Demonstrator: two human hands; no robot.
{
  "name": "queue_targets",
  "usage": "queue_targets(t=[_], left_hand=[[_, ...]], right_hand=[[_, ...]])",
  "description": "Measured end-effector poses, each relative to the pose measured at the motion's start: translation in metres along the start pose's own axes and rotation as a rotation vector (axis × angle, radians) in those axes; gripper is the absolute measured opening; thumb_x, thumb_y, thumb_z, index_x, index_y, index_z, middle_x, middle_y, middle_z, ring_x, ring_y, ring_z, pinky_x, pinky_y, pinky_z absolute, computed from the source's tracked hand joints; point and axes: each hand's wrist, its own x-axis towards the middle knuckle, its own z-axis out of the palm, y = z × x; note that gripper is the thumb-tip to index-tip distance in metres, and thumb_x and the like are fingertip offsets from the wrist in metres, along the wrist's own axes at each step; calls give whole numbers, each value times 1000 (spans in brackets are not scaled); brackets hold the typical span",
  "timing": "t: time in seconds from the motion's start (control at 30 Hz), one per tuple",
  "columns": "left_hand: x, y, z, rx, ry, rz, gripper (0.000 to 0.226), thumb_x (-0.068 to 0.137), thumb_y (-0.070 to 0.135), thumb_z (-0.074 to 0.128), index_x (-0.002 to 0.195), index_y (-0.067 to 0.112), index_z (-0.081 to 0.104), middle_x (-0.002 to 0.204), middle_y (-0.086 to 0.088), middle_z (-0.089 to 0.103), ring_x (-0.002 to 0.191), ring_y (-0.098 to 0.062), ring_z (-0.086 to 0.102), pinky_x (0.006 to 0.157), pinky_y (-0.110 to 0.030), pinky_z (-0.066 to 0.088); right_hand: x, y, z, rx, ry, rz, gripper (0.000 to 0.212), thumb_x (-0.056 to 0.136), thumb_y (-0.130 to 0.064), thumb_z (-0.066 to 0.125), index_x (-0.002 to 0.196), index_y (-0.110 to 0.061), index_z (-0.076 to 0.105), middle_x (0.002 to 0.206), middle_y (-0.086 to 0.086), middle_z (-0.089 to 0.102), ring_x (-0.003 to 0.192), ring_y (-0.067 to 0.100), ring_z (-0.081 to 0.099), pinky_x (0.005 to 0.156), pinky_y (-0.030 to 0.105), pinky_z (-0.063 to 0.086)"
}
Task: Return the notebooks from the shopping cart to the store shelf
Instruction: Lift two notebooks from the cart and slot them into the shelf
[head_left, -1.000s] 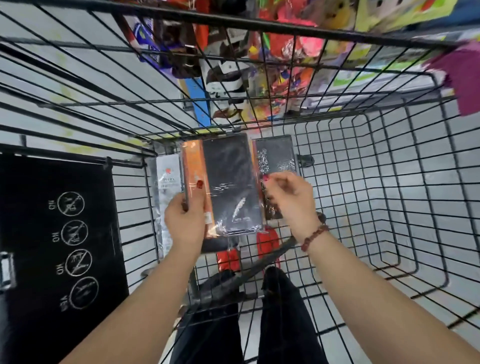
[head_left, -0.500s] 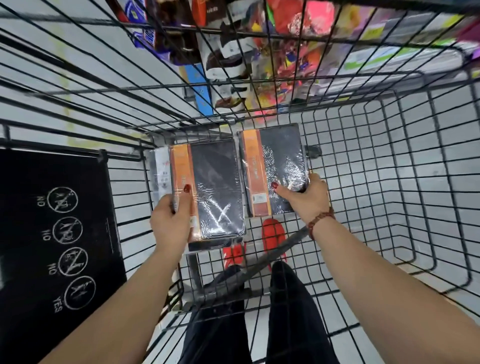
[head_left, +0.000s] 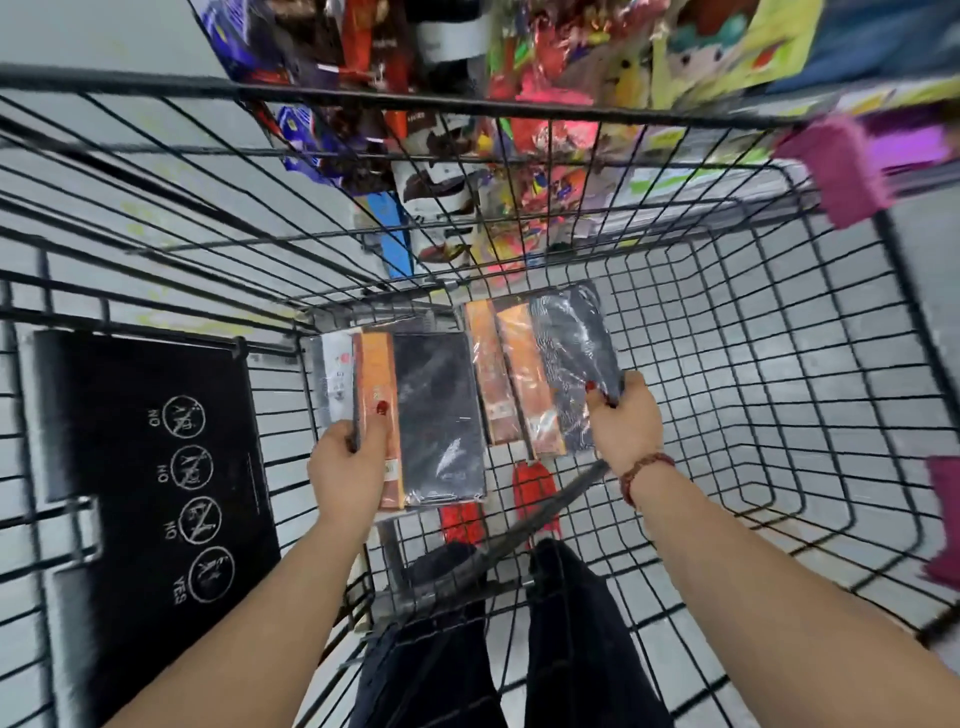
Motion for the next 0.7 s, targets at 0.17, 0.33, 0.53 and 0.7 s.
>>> queue_targets(t=[0.17,0.33,0.53,0.7], left_hand=[[-7,25,-36,83,-23,122,47,87,40,58,67,-1,47,60,-10,44,54,-23,44,41,-27,37],[-33,67,-57,11,-55,209,42,87,48,58,65,13,56,59,-8,53,52,-22,48,48,-31,42],[-88,112,-47,-52,-115,290,48,90,48,53,73,3,54,60,-10,47,50,-22,43,46,-28,37],[-143,144,-13,-90,-215,358,52,80,60,56,76,9,57,65,-11,56,58,-25,52,57,-44,51]], right_hand=[[-35,-13,-39,118,91,-52,3,93,-18,46,95,-16,48,71,-2,54,62,16,53,53,26,39],[-72,-23,-90,416,134,-55,10,91,-18,52,84,-23,48,78,4,57,68,30,62,62,46,53],[-112,-18,-156,612,224,-83,17,93,-11,51,85,-26,51,84,0,59,77,16,57,73,33,51],[-134,22,-217,727,354,-77,19,90,-8,56,78,-22,54,78,5,56,75,17,54,69,24,48]])
